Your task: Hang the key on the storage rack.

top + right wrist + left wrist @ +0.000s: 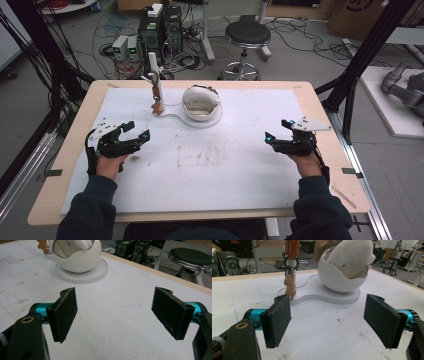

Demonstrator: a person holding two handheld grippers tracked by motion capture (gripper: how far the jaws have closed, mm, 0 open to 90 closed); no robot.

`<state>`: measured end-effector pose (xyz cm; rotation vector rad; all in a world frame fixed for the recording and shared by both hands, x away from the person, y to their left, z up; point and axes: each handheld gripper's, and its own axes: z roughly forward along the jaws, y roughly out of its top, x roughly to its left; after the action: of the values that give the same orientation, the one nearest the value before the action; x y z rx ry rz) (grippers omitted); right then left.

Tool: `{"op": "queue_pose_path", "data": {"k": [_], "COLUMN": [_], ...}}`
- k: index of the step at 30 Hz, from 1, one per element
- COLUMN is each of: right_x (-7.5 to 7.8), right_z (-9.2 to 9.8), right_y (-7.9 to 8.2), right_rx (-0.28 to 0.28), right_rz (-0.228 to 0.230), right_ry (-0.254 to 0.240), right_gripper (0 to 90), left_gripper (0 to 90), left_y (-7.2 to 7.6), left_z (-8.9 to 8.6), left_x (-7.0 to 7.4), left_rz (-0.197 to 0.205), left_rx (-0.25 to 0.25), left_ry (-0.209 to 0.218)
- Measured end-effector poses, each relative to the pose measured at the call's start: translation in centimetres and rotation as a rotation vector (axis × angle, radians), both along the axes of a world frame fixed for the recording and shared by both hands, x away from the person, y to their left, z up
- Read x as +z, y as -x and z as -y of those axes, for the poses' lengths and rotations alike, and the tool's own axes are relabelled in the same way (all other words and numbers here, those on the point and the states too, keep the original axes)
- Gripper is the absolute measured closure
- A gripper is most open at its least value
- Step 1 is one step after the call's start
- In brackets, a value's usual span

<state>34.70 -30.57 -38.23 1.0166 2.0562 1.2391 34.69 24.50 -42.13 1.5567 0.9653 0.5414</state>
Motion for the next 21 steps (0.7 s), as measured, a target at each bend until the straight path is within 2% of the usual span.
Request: {"op": "queue_pose_path", "data": {"k": [2, 3, 6, 10, 12, 13, 21], "right_x": [-0.3, -1.0, -1.4, -1.4, -1.5, -1.6, -1.8], "right_z": [0.2, 0.7, 1.0, 1.3, 1.3, 1.2, 0.8], "right_y": [0.2, 0.4, 0.5, 0.7, 0.7, 0.7, 0.8], "right_rx": [-0.012, -0.025, -0.027, -0.039, -0.041, -0.041, -0.039], "right_rz": [-0.005, -0.007, -0.026, -0.013, -0.019, -0.026, -0.023], "right_ry": [-0.002, -0.015, -0.005, 0.001, 0.000, 0.015, 0.038], "right_gripper": [20.9, 20.9, 20.9, 20.9, 20.8, 20.9, 20.9], "left_gripper": [21.7, 21.8, 21.7, 21.7, 21.7, 21.7, 21.8], "left_y": [0.0, 0.1, 0.1, 0.1, 0.1, 0.2, 0.3], "left_z": [0.0, 0.0, 0.0, -0.1, -0.1, -0.1, 0.0], "left_x": [0.0, 0.1, 0.1, 0.1, 0.1, 0.2, 0.1], "left_rz": [0.000, 0.003, 0.006, 0.003, 0.005, 0.004, 0.003], "left_rx": [0.000, 0.000, -0.002, -0.002, -0.002, -0.003, -0.010], "left_ry": [-0.004, 0.000, 0.000, 0.004, 0.002, 0.006, 0.007]}}
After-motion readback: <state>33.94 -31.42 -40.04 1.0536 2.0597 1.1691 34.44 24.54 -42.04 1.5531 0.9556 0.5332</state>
